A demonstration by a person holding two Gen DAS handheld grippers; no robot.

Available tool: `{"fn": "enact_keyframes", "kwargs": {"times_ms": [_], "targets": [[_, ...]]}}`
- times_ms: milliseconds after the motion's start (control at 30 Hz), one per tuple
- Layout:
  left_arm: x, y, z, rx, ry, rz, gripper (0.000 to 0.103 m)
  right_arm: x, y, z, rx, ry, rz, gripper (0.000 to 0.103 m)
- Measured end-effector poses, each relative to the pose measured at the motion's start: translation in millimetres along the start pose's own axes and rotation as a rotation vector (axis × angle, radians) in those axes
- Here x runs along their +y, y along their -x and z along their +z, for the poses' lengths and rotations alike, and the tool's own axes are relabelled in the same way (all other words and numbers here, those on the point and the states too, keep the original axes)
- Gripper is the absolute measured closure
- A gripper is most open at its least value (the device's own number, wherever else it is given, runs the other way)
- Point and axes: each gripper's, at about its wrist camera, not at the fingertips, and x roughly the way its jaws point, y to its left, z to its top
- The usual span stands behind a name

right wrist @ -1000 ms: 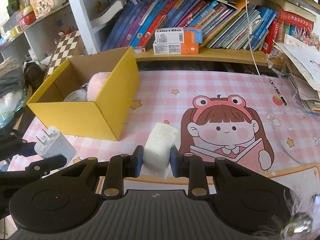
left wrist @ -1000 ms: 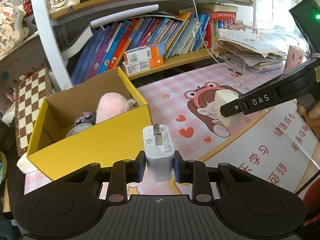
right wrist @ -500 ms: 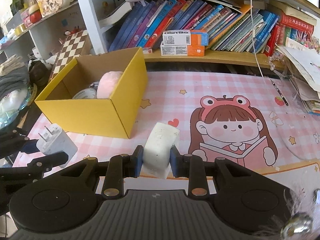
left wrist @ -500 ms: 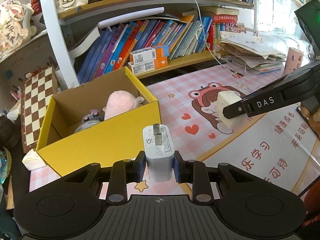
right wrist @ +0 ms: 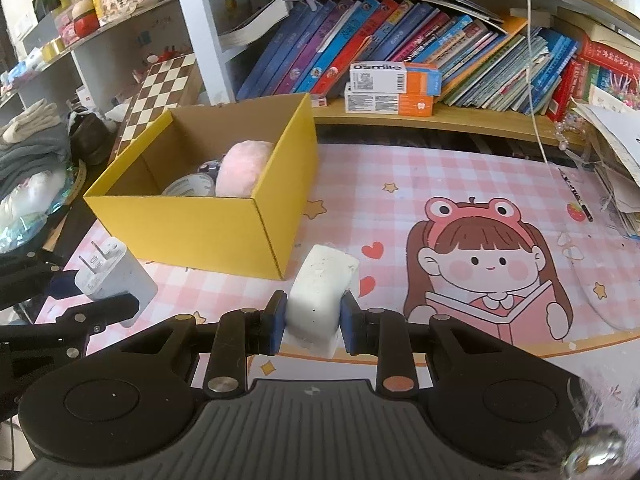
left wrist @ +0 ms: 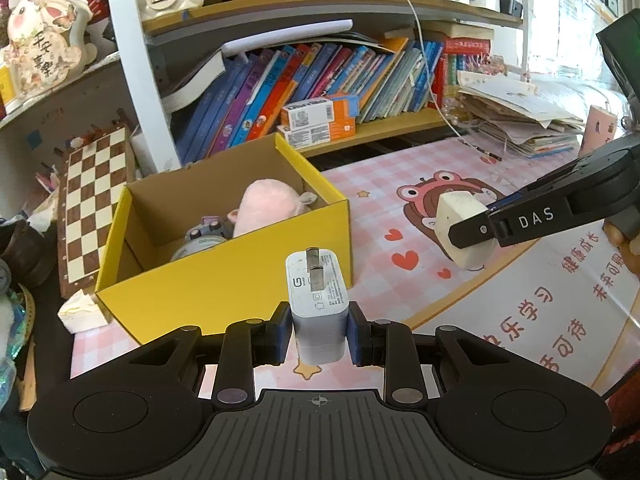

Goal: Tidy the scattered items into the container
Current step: 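Carry the charger with the left tool while the right tool carries the soap toward the box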

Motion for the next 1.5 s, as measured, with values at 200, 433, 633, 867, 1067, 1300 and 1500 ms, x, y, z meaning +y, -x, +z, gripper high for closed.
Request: {"fn": "enact_keyframes", "kwargs": {"times_ms": [200, 433, 633, 867, 1067, 1300, 1500], "targets": [[8, 0, -1, 0.004, 0.009, 0.004, 0.076, 8, -4, 3, 0.006, 0.014, 0.011, 0.077], [18, 2, -1, -0.003, 0.035, 0.014, 0.076, 16, -6, 10, -0.004, 0.032, 0.022, 0.077], [30, 4, 3, -0.02, 0.056, 0.029, 0.076, 26, -5, 21, -0.019, 0.058, 0.037, 0.077], [43, 6, 9, -0.038, 0.071, 0.041, 0.076, 39, -5, 34, -0.036, 0.098, 0.055, 0.077], [52, 6, 11, -0.049, 0.084, 0.052, 0.076, 49, -7, 43, -0.04, 0.129, 0.069, 0.077], [66, 4, 16, -0.066, 0.096, 0.076, 0.076, 62, -12, 54, -0.051, 0.166, 0.087, 0.077], [77, 0, 23, -0.082, 0.098, 0.094, 0.076, 72, -17, 65, -0.063, 0.192, 0.104, 0.077]]}}
